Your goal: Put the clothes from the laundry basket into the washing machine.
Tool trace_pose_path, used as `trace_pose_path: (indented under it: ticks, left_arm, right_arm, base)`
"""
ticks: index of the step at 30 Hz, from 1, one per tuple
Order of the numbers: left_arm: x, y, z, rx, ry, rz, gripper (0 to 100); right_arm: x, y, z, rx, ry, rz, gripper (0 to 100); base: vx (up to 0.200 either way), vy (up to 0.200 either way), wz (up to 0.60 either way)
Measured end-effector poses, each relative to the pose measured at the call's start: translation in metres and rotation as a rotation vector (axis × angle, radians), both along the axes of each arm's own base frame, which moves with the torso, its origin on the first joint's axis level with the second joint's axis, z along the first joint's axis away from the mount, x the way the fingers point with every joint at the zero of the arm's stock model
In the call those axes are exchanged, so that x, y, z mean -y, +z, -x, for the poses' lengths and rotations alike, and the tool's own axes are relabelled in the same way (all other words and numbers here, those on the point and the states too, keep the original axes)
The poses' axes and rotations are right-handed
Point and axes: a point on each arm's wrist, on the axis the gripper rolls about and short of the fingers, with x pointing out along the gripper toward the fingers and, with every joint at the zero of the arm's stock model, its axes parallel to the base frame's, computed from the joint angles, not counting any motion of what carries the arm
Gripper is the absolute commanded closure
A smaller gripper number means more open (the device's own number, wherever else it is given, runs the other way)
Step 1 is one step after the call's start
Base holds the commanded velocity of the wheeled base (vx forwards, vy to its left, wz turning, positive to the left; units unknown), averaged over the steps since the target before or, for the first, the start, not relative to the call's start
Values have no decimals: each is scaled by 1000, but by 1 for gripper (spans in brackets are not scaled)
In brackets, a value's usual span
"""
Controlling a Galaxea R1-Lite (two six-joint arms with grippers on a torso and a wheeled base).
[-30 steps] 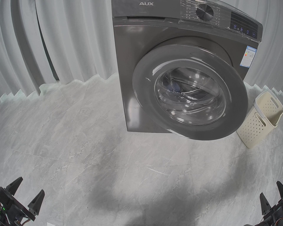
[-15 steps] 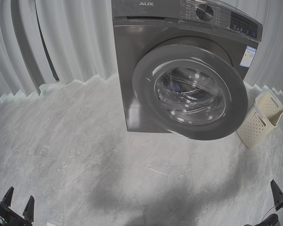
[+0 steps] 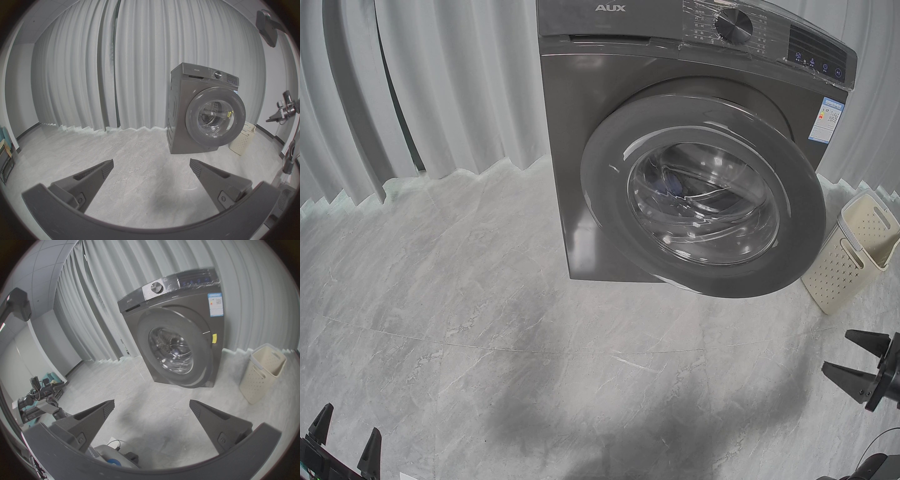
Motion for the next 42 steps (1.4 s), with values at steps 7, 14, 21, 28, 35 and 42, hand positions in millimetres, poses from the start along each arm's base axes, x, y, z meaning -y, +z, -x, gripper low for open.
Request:
trace_pose_path:
  ticks: [7,14,21,28,35,42]
  left_arm:
    - [0,0,1,4,-20,-8,0]
    - [0,0,1,6,-21,2,0]
    - [0,0,1,6,-20,2,0]
    - [0,0,1,5,-21,-1,0]
    - [0,0,1,7,-21,-6,0]
    - [0,0,1,6,-21,-8,0]
  right_arm:
    - [-13,5,-36,-51,46,-24,0]
    - [-22,-4,-53,-127,75,-19,0]
    - [-33,0,-59,-134,120,-77,0]
    - [-48,9,-72,-56,147,-171,0]
    - [-58,-1,-77,-103,173,-161,0]
    - [-64,-5,-76,-129,204,-154,0]
  base:
    - [0,-143,0]
    - [0,-200,0]
    - [0,-200,0]
    - [0,-200,0]
    - [0,-29,0]
    - [114,0,0]
